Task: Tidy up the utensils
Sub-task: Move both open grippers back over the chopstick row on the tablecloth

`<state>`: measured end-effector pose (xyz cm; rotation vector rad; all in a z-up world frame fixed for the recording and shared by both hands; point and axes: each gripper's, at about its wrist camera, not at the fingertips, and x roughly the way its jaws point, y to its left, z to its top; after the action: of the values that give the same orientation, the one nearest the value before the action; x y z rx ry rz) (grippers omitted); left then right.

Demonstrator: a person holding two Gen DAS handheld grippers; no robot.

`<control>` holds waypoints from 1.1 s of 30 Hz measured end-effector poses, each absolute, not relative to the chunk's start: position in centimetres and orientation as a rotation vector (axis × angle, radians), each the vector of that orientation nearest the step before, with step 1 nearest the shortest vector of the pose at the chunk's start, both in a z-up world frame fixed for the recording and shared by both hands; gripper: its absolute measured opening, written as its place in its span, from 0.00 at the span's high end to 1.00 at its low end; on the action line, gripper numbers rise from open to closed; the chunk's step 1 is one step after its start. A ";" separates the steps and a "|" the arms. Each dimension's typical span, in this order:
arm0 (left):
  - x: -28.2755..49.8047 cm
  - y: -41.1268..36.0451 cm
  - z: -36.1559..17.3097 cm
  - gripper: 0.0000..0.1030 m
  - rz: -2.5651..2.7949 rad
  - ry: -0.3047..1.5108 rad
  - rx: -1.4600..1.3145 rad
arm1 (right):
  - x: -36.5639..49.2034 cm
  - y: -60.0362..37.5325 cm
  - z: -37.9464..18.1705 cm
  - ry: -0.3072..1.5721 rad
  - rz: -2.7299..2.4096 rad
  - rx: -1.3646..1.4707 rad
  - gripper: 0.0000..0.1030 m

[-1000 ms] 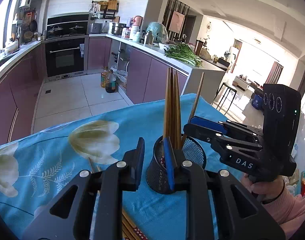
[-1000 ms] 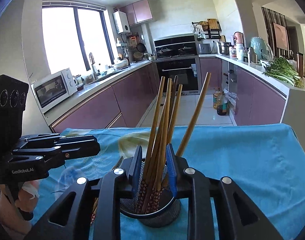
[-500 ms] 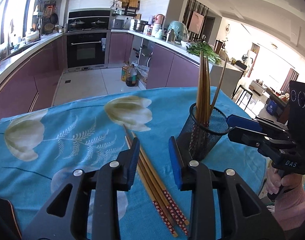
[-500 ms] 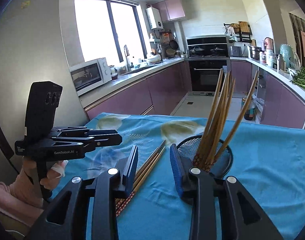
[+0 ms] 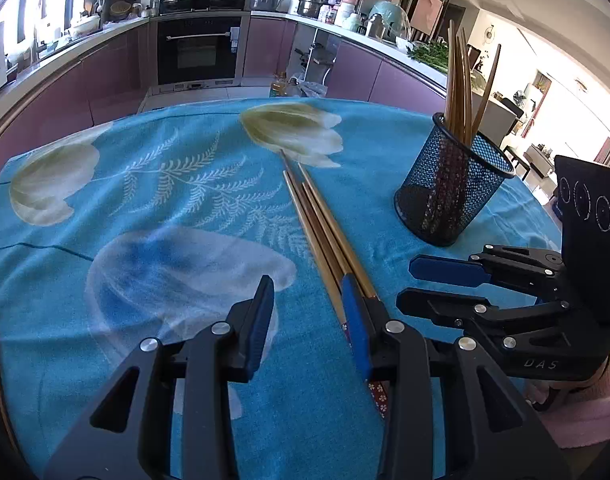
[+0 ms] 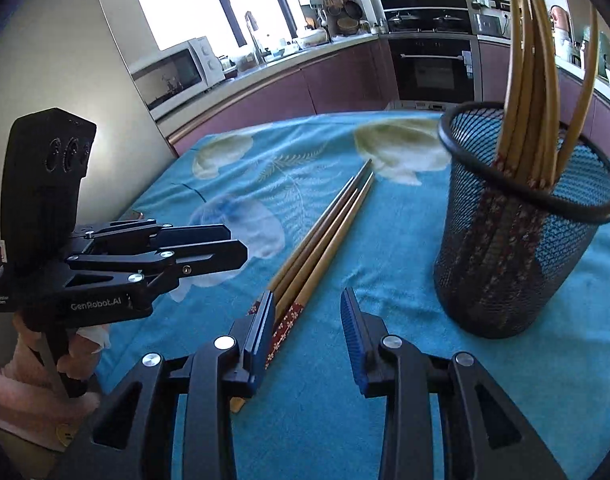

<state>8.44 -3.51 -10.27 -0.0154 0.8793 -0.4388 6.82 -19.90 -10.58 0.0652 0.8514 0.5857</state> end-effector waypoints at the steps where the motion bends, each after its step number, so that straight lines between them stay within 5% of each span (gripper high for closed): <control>1: 8.4 -3.6 -10.5 0.66 -0.439 0.885 -0.013 | 6.9 -19.8 -10.6 0.854 0.581 0.060 0.69; 33: 9.2 -4.9 -12.2 0.66 -0.453 0.922 0.038 | 7.7 -18.8 -11.5 0.892 0.514 0.018 0.72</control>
<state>9.17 -4.94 -12.19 0.0377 0.9215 -0.4532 7.71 -18.77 -11.47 0.0183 0.8915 0.5140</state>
